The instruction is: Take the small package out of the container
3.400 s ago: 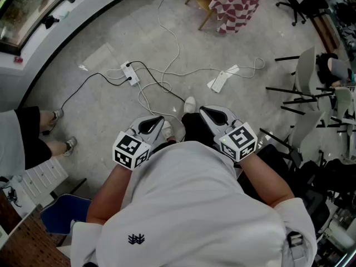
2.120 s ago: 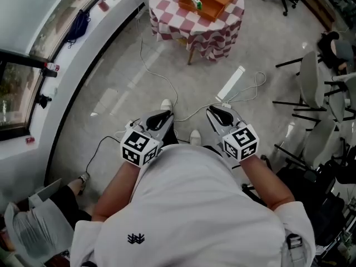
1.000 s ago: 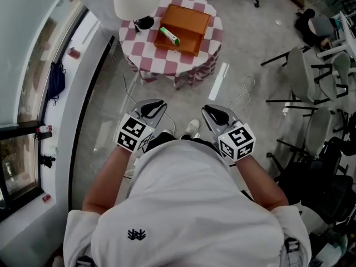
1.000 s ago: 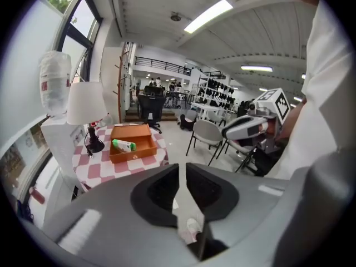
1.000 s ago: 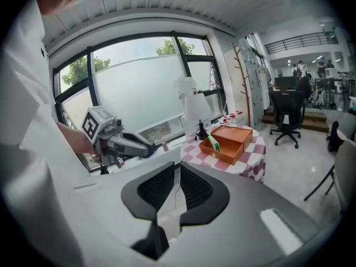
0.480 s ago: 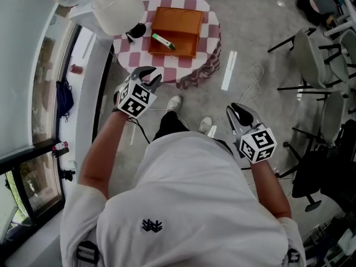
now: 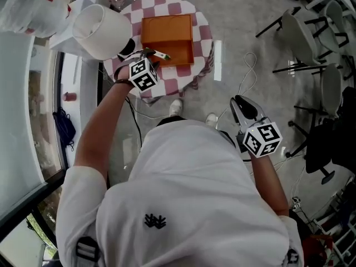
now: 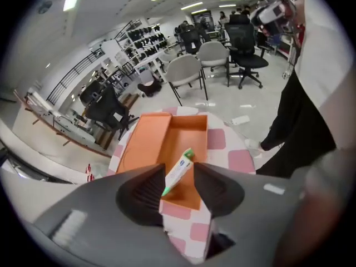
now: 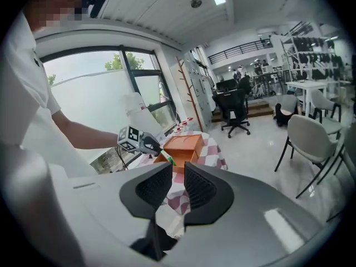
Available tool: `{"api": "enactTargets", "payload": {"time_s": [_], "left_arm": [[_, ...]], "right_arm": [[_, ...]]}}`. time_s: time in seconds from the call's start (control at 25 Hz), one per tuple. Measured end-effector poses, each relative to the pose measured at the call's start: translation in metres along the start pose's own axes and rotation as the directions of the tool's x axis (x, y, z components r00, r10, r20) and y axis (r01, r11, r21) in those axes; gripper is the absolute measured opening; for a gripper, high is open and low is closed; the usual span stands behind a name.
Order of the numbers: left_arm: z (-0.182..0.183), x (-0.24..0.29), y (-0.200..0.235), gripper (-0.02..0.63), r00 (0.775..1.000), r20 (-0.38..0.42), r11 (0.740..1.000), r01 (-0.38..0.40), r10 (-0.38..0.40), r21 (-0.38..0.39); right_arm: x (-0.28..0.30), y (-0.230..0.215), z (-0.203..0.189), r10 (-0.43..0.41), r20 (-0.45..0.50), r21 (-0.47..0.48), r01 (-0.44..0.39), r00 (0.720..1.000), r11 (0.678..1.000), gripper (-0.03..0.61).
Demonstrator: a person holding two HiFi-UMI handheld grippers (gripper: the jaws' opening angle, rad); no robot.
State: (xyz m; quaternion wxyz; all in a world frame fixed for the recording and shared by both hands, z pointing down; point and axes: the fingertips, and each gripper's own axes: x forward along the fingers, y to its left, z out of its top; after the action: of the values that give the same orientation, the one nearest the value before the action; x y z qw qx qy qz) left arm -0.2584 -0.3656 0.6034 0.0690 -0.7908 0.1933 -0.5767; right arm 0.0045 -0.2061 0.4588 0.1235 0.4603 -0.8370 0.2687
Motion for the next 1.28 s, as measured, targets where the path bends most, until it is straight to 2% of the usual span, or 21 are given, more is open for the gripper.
{"api": "enactTargets", "payload": {"time_s": [0.12,0.28,0.44,0.76,0.88,1.0,1.16,1.28], "left_arm": [[-0.010,0.026,0.008,0.194,0.999,-0.041,0.994,0.036,-0.032,0.101],[-0.020,0.053,0.008,0.213,0.991,-0.097,0.969,0.110,-0.090,0.220],[-0.024,0.074,0.005,0.222,0.980,-0.132,0.947,0.178,-0.148,0.266],[-0.025,0.102,0.001,0.216,0.967,-0.170,0.915,0.236,-0.188,0.328],[-0.024,0.103,0.001,0.156,0.968,-0.168,0.915,0.233,-0.186,0.329],[-0.021,0.100,0.002,0.156,0.968,-0.166,0.923,0.232,-0.188,0.307],[-0.011,0.086,0.005,0.155,0.973,-0.138,0.947,0.215,-0.186,0.239],[-0.001,0.071,0.008,0.155,0.977,-0.103,0.967,0.200,-0.186,0.155]], "right_arm": [[0.013,0.011,-0.003,-0.030,0.001,0.030,0.030,1.000,0.999,0.051],[0.019,0.020,-0.005,-0.096,0.020,0.062,0.094,0.995,0.994,0.051],[0.016,0.024,-0.014,-0.159,0.023,0.101,0.156,0.987,0.983,0.051],[-0.002,0.017,-0.026,-0.255,0.007,0.156,0.251,0.967,0.955,0.051],[-0.008,0.013,-0.030,-0.266,0.003,0.158,0.262,0.964,0.952,0.051],[-0.013,0.007,-0.030,-0.264,0.001,0.154,0.260,0.965,0.953,0.051],[-0.019,-0.003,-0.026,-0.250,0.005,0.141,0.247,0.968,0.959,0.051],[-0.023,-0.010,-0.021,-0.229,0.011,0.120,0.226,0.973,0.967,0.051]]}}
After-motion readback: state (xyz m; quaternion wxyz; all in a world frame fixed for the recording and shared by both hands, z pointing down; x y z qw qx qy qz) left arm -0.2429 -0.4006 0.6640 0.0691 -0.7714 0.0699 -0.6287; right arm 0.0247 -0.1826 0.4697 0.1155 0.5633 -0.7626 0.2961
